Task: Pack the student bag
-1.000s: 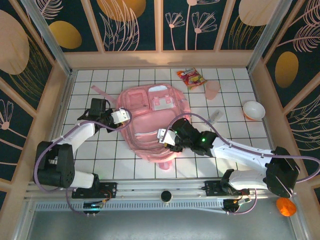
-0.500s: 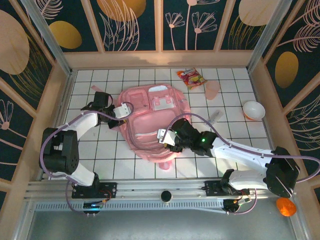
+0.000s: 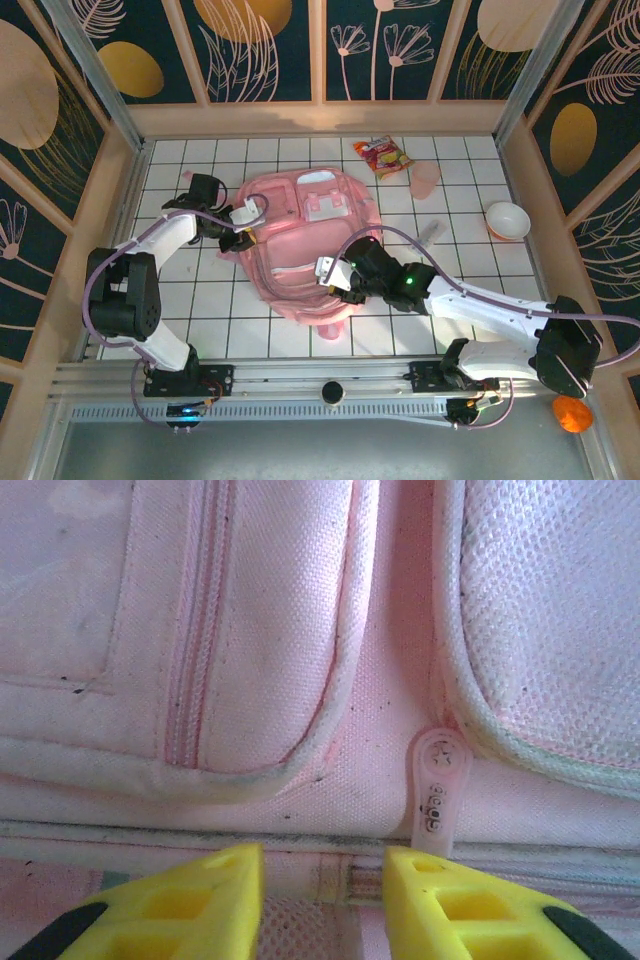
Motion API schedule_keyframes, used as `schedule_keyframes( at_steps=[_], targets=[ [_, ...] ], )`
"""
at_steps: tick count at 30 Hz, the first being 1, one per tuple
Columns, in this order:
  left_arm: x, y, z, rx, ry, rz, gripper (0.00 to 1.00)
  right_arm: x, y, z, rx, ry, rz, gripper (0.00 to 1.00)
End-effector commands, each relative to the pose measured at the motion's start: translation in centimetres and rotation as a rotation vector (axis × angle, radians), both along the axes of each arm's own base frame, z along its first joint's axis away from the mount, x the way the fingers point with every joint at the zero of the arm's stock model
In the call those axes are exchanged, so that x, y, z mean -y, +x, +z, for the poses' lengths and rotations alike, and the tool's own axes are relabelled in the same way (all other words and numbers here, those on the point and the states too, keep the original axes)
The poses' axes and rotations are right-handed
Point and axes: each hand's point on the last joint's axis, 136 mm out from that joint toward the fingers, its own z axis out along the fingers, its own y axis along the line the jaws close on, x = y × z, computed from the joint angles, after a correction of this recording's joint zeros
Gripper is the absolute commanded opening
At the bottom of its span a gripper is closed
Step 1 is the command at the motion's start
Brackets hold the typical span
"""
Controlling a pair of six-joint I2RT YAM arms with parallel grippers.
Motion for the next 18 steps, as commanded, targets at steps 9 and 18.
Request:
schedule_keyframes(
  at_steps=[9,18],
  targets=[
    [-2.5,3.2,8.4,0.113,-0.263,0.622,0.62,-1.2,-0.1,2.4,-0.012,0.098,-0.026,0.4],
    [-4.5,3.7,6.7,-0.172,-0.548,1.136,0.59,-7.7,1.7,7.9,-0.218,0.387,-0.135,0.41]
  ],
)
